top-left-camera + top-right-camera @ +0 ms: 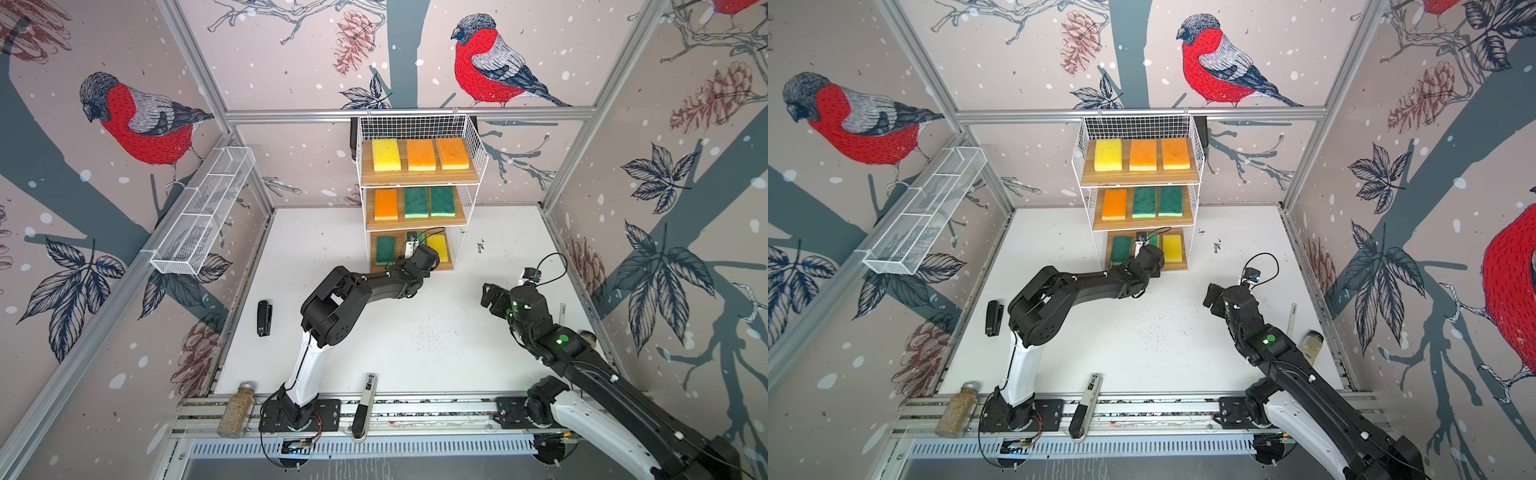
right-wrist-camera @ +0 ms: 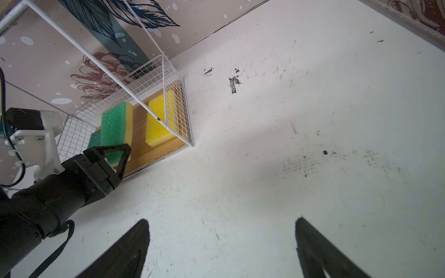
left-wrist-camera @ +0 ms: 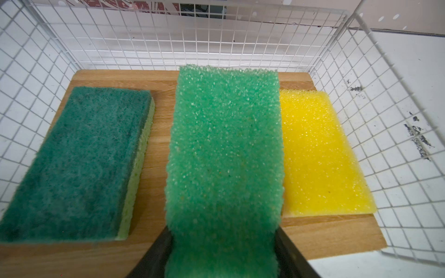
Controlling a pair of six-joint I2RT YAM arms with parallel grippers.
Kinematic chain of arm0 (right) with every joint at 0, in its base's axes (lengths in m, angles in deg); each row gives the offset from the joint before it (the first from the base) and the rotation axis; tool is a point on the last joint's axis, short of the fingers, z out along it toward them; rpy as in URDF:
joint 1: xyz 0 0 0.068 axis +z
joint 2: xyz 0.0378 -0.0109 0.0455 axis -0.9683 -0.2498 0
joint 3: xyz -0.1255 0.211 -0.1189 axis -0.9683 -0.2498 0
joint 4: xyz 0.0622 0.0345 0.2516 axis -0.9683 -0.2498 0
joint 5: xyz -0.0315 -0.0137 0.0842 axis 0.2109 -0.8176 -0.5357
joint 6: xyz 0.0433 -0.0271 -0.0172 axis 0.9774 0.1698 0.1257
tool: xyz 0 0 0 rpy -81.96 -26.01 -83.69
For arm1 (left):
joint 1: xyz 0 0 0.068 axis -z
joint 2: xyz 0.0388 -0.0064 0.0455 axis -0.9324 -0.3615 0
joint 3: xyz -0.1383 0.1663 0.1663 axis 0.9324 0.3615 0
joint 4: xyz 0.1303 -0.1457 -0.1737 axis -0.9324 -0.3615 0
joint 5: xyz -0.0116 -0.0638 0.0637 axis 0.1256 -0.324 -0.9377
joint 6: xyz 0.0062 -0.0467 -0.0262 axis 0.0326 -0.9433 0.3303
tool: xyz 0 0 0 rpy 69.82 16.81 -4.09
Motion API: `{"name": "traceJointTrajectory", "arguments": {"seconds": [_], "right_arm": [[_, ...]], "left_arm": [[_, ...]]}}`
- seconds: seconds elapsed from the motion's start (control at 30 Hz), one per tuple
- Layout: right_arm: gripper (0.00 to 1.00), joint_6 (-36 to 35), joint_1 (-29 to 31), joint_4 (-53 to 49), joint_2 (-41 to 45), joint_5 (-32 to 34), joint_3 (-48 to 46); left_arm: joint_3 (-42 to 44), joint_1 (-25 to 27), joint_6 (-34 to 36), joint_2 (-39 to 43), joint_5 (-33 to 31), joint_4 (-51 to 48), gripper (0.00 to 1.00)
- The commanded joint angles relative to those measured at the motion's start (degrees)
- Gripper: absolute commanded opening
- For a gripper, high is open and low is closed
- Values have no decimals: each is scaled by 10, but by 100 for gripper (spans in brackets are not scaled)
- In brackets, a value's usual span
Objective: Place and organize the cleaning sponges onto the shelf
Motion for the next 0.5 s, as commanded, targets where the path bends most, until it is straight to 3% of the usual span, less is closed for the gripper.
{"name": "traceJointTrajectory", "arguments": {"seconds": [0.0,0.47], "right_arm": [[94,-1,-1,8,2,1,4],[94,0,-1,7,5,-1,-1]], "left_arm": [[-9,-3,0,-7,-5,6,56],[-35,-12,-10,-34,11,1,56]]}}
